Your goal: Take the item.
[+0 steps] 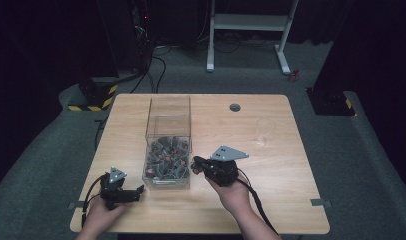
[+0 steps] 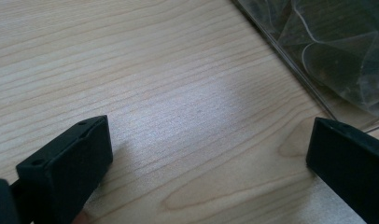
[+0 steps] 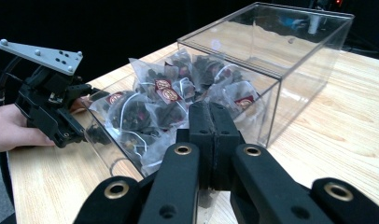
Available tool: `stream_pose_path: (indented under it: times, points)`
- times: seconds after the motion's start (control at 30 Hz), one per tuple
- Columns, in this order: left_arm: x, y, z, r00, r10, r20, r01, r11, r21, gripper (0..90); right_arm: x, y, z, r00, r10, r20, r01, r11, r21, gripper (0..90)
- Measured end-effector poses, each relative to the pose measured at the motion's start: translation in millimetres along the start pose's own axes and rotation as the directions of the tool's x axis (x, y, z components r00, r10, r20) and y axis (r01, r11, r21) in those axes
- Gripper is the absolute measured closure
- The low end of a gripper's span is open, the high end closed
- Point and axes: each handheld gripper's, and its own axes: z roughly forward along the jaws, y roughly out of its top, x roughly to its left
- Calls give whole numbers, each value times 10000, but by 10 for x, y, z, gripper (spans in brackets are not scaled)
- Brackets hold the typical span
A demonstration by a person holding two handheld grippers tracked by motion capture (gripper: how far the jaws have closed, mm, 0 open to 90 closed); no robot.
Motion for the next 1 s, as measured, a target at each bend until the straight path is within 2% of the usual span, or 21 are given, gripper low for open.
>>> stream_pose_path:
  times: [0.4, 0.7, 1.0]
  points:
    - [-1, 0, 0, 10000, -7, 8, 7, 10000, -3, 6, -138, -83, -163, 9989, 186, 423, -184, 9998, -49, 900]
    - [-2, -1, 0, 10000, -34, 19, 34, 10000, -6, 6, -322, -201, -315, 9930, 468, 1088, -463, 9989, -70, 900]
    - [-1, -1, 0, 10000, -31, 19, 31, 10000, -7, 6, -427, -289, -415, 9881, 618, 1411, -620, 9981, -27, 900]
